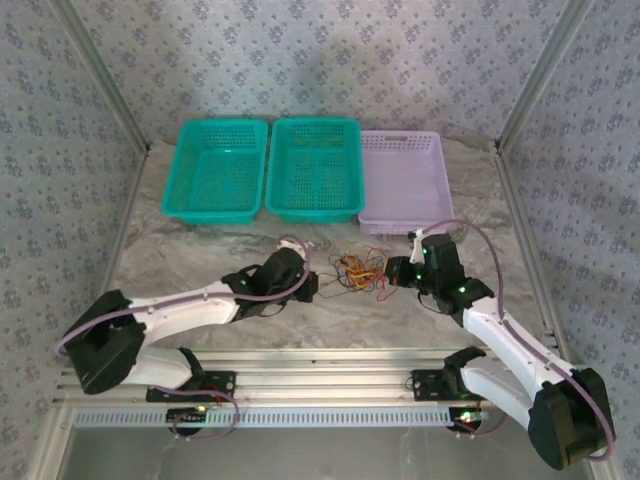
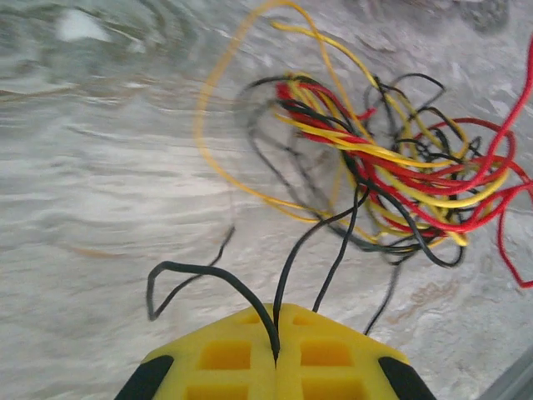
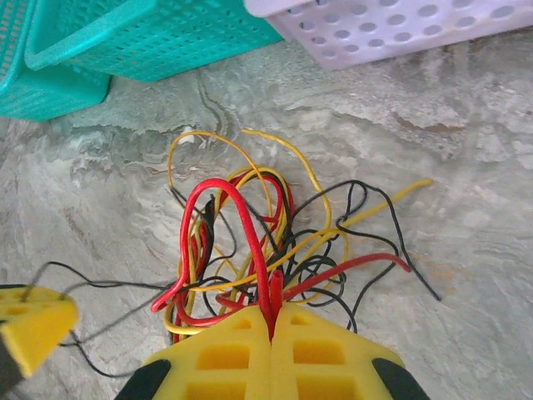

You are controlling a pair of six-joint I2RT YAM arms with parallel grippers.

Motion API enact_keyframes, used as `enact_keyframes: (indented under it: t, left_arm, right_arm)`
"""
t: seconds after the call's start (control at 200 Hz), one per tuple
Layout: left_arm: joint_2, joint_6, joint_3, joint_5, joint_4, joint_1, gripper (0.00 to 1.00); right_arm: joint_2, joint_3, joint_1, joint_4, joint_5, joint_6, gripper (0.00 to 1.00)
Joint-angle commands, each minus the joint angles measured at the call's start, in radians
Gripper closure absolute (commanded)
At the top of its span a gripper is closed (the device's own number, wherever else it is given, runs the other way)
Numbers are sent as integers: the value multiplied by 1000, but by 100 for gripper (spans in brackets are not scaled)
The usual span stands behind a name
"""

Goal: Untangle the cables

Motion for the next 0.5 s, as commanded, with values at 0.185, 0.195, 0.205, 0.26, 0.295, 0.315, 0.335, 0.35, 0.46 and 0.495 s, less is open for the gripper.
enact_keyframes:
  t: [0.185, 0.195, 0.205, 0.26, 0.295, 0.315, 0.335, 0.35, 0.46, 0.495]
  left_arm:
    - [-267, 61, -35, -50, -273, 151, 100]
    - [-275, 63, -35, -49, -278, 156, 100]
    - [-282, 64, -35, -48, -283, 159, 100]
    - [-318, 69, -29, -46, -310, 178, 100]
    - [-336, 71, -25, -42, -328, 190, 100]
    - [-344, 72, -22, -37, -334, 195, 100]
    - [-352, 75, -20, -33, -340, 199, 100]
    - [-357, 75, -20, -30, -343, 203, 100]
    - [-370, 78, -6, -5, -367, 208, 100]
    - [-368, 82, 1, 0, -379, 208, 100]
  right_arm:
    - [3, 40, -66, -79, -56, -44, 96]
    - [4, 41, -68, -77, -59, -46, 97]
    - [7, 42, -68, -78, -59, -45, 96]
    - [16, 46, -68, -81, -61, -51, 97]
    - [22, 48, -68, -84, -61, -52, 98]
    - [27, 49, -69, -85, -59, -55, 97]
    - [31, 50, -70, -86, -59, -55, 98]
    - [34, 50, -69, -87, -59, -56, 98]
    - [47, 59, -72, -91, -63, -62, 94]
    - [45, 67, -73, -96, -60, -69, 94]
